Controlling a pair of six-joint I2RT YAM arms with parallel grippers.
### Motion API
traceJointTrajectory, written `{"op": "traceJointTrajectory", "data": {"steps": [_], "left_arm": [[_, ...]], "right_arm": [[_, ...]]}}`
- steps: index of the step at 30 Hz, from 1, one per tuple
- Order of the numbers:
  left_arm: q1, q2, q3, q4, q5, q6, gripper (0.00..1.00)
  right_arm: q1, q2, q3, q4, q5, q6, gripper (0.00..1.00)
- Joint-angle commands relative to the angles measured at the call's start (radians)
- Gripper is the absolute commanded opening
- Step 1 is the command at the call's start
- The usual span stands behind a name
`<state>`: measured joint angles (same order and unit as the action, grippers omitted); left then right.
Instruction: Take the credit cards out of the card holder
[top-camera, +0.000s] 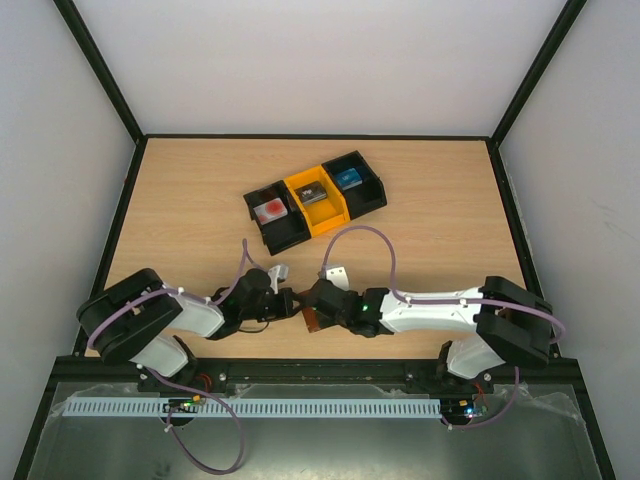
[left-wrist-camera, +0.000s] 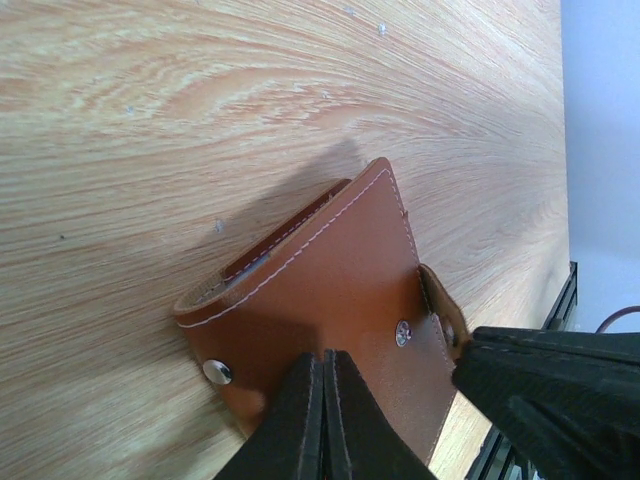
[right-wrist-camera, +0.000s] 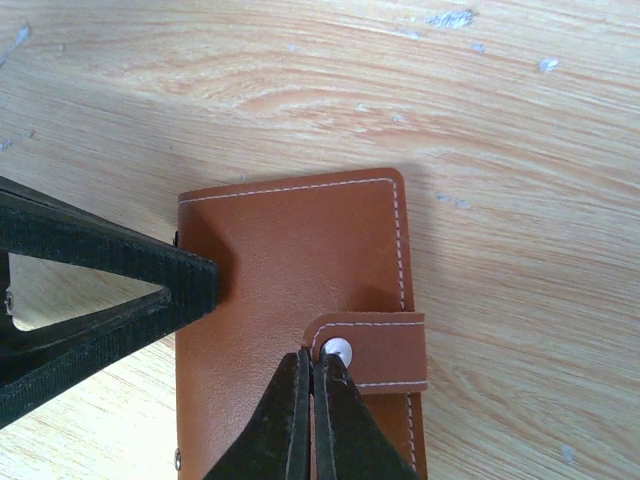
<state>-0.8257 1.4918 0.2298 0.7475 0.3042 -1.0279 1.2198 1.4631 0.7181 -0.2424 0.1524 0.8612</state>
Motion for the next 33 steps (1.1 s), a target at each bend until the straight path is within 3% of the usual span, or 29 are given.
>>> {"op": "traceJointTrajectory", "data": {"steps": [1,15,23,29,33], "left_arm": [[-0.003,0.04,-0.01,-0.071,-0.047,0.033,0.03],[-0.005,-0.034,-0.023,-0.118,-0.043,0.03,0.04],[-0.012,-0.28,0.028,-0.396,-0.137,0.059,0.43],[-0.016,-0.479,0.063,-0.62,-0.223,0.105,0.65],[-0.016,-0.576,0.058,-0.658,-0.198,0.113,0.76]], "right_arm": [[0.006,-0.054,-0.023,-0.005,0.05,0.012,0.02],[0.006,-0.152,-0.086,-0.008,0.108,0.062,0.02],[0.006,-0.281,-0.156,0.09,0.039,0.106,0.02],[0.006,-0.419,-0.224,0.228,-0.014,0.157,0.02],[0.006,-0.461,-0.255,0.312,-0.058,0.186,0.02]]}}
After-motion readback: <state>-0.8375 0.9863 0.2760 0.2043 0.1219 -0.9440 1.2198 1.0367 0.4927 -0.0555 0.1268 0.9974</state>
